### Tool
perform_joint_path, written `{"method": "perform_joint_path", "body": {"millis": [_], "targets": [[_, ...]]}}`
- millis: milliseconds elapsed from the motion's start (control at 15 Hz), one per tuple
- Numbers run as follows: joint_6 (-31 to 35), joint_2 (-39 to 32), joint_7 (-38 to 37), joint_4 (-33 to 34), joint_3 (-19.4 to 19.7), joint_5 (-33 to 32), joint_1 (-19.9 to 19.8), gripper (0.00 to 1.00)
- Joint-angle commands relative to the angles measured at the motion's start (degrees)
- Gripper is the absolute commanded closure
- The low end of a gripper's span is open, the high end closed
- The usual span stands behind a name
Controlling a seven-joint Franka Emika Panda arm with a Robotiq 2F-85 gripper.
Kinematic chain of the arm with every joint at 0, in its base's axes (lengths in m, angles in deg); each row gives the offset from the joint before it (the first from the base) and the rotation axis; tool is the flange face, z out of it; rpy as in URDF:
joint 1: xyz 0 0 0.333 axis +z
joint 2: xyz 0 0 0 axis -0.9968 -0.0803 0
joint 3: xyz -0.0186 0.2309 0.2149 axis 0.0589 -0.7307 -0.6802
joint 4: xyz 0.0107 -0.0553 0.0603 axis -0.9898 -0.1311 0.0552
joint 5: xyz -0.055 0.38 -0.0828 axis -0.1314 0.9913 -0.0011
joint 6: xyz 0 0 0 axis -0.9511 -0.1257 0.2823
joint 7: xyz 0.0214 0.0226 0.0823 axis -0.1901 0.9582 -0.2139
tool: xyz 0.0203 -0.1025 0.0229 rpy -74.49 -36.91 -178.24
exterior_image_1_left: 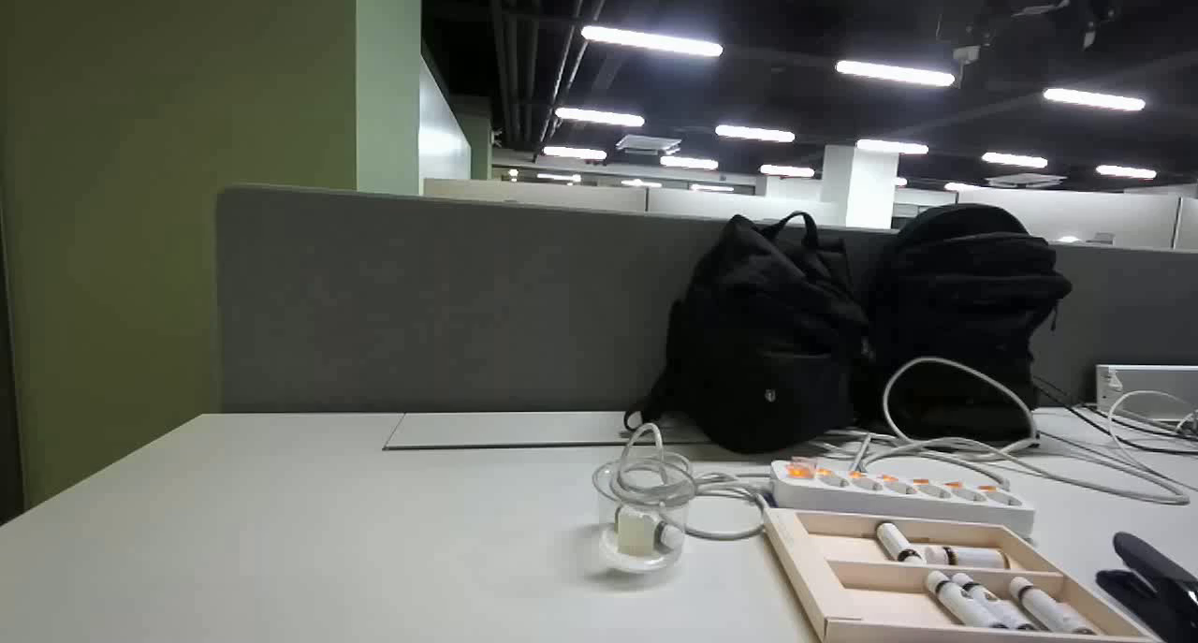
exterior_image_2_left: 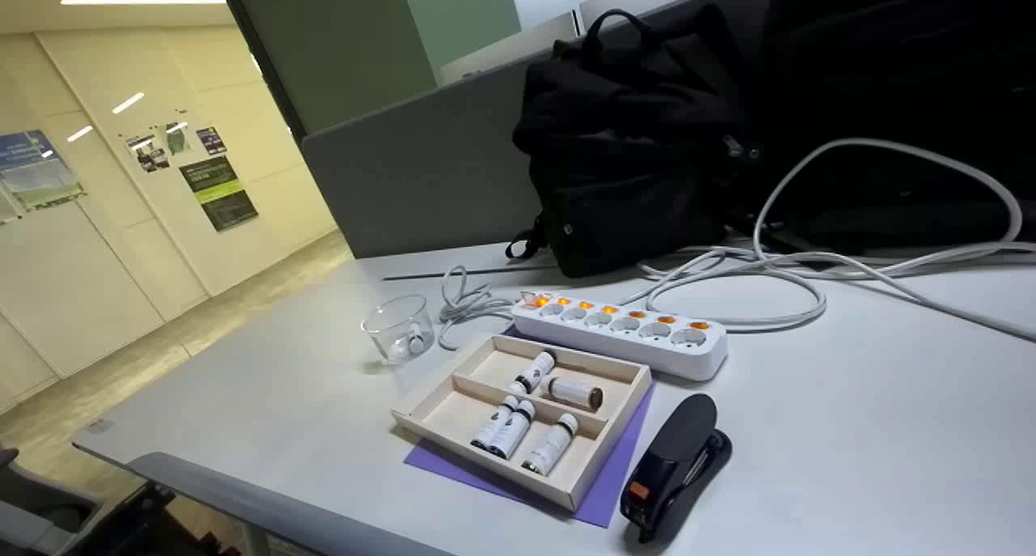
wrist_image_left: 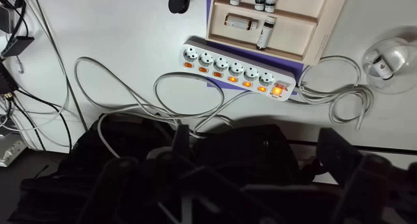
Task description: Remove one bottle from the tray and place it on the left side of the table
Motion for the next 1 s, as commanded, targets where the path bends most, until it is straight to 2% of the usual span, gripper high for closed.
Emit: {"method": "perform_joint_path", "body": {"millis": [0, 600, 933], "targets": [[-0.17, -0.07, -0.39, 0.14, 0.71, -0.46, 0.89, 0.00], [-0.08, 0.04, -0.39, 0.17, 0.70, -0.46, 0.89, 0.00], [7.93, -9.95, 15.29, -0.72, 4.16, -8.83, 1.32, 0.00]]}}
